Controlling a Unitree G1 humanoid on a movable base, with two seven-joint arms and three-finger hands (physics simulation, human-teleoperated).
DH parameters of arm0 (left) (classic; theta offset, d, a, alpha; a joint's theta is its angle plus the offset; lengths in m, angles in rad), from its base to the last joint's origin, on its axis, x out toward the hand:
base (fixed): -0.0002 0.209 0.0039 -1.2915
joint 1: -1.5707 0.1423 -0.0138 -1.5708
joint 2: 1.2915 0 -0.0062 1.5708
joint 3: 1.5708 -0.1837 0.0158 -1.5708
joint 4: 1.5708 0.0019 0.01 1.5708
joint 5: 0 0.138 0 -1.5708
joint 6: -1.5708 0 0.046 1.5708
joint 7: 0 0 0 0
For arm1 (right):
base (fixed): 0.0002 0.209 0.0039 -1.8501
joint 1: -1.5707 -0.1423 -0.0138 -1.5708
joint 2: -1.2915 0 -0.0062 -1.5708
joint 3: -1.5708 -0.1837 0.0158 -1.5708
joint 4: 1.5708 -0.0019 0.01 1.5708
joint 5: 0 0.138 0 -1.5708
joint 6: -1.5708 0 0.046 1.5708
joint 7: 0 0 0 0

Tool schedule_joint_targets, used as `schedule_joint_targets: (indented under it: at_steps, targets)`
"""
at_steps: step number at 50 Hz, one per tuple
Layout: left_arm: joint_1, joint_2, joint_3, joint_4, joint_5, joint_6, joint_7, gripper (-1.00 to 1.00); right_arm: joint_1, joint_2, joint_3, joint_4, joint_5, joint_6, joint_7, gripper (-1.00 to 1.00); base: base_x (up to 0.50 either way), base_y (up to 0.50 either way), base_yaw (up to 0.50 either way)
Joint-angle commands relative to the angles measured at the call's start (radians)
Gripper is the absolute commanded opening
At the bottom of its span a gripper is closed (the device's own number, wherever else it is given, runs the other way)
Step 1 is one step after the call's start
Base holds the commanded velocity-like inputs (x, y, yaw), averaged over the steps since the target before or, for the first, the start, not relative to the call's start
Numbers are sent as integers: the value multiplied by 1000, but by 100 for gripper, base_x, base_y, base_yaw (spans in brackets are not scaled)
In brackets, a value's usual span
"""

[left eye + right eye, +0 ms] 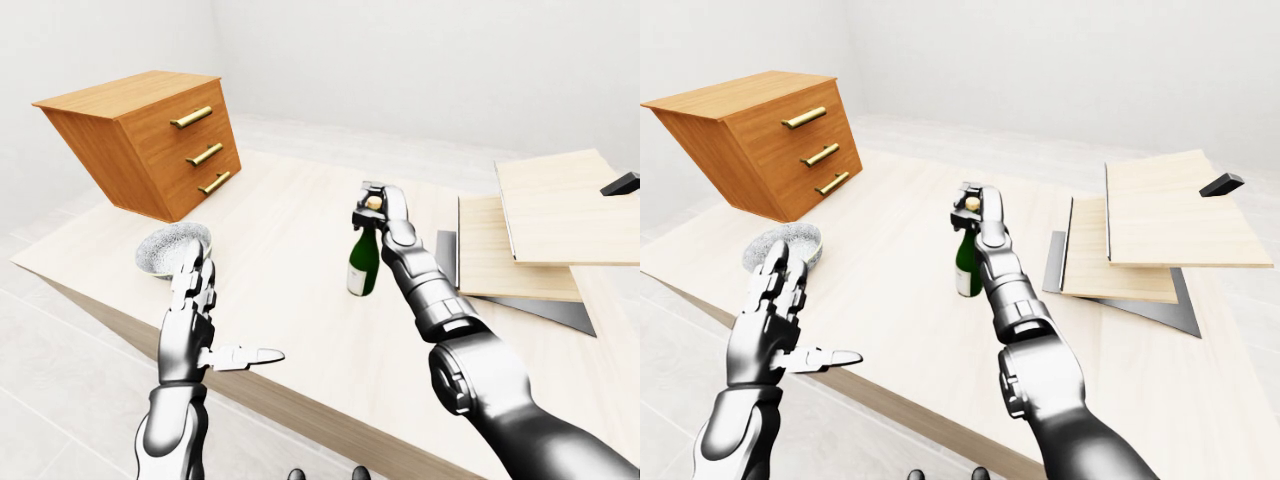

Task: Put the wine bottle on the wine rack.

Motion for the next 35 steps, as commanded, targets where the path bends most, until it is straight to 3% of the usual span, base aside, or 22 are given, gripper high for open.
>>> schedule_joint_targets:
  at_steps: [1,13,25,32,35]
  targets:
    - [1,-1,2,7,-2,0,0,100,3,0,0,-5,-5,-2,-3,-100,0,0,0]
    - [-2,0,6,24,-5,0,-2,100,10,1,-1,2,-3,-16,4,-100,0,0,0]
    - [1,-1,4,21,-6,0,0,100,23,-10,-5,-51,11,9,7,-100,0,0,0]
    - [-1,-1,2,8,-5,0,2,100,19,-21,-10,-97,27,52,10,-100,0,0,0]
    - [0,0,5,2,-7,0,2,100,17,-30,-12,-127,34,52,12,-100,0,0,0]
